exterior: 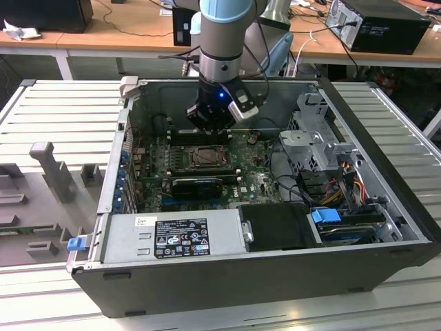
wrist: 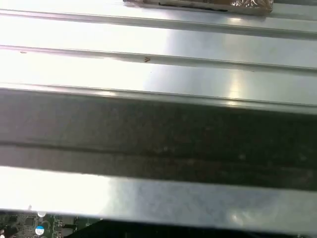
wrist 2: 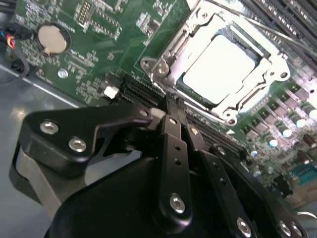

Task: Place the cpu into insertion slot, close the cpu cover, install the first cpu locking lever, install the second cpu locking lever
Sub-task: 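Install the first cpu locking lever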

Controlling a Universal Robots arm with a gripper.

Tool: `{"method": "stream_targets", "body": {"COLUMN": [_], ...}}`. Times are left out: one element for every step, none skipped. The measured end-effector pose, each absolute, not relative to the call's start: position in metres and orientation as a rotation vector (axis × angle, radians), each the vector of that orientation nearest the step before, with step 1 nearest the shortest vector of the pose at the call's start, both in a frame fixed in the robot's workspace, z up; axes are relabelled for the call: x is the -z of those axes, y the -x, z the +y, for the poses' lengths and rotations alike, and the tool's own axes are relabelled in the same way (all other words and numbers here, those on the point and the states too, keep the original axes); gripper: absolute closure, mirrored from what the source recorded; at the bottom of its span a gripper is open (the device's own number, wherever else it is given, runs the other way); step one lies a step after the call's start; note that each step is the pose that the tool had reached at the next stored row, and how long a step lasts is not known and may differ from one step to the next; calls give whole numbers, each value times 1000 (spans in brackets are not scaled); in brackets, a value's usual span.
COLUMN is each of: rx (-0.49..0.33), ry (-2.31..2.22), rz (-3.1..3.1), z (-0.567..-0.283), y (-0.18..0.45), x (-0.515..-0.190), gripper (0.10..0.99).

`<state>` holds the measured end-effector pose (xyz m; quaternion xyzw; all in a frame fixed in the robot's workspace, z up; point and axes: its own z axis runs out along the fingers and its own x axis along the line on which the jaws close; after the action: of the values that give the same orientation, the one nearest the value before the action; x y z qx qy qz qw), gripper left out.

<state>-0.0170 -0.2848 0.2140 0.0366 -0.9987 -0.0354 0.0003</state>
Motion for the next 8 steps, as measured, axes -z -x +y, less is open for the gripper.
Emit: {"method": "stream_targets", "body": {"rx": [111, 111, 111, 111, 111, 111, 111, 111], "ry": [-115, -115, -115, -115, -115, -115, -115, -115], "rz": [-3137, -3137, -3137, -3137, -3137, -3137, -3137, -3137], "z": [-285, -286, -286, -287, -287, -287, -288, -289], "y": [17, 17, 17, 17, 17, 17, 17, 17], "x": [-214, -214, -214, -214, -214, -214, -214, -214], "gripper": [980, 980, 980, 980, 980, 980, 980, 980]}}
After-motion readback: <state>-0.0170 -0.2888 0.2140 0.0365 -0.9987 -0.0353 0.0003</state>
